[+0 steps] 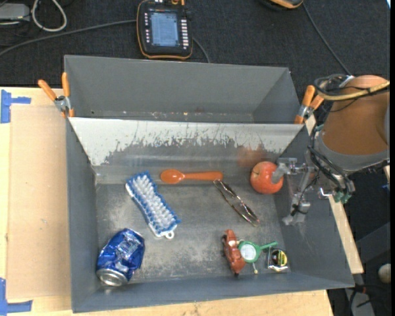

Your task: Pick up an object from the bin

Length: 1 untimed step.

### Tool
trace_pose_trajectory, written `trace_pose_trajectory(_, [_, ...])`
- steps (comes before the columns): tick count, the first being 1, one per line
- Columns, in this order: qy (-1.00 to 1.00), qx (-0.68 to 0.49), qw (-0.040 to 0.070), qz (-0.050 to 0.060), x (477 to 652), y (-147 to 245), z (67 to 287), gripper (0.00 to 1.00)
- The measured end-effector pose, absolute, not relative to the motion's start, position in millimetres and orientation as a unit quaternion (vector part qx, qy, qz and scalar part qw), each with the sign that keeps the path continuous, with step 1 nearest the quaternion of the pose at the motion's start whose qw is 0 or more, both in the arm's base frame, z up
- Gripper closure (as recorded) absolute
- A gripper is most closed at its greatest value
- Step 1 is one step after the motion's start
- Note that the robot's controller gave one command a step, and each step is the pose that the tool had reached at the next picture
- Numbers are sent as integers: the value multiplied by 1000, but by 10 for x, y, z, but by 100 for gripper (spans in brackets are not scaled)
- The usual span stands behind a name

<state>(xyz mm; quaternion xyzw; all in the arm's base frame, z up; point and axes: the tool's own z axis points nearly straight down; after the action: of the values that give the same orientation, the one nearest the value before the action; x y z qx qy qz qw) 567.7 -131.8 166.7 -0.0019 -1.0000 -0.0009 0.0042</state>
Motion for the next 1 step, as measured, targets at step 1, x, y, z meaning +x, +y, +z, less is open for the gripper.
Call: trace_pose_trajectory(1, [-1000, 1, 1, 0, 5694, -1308, 1715, 0])
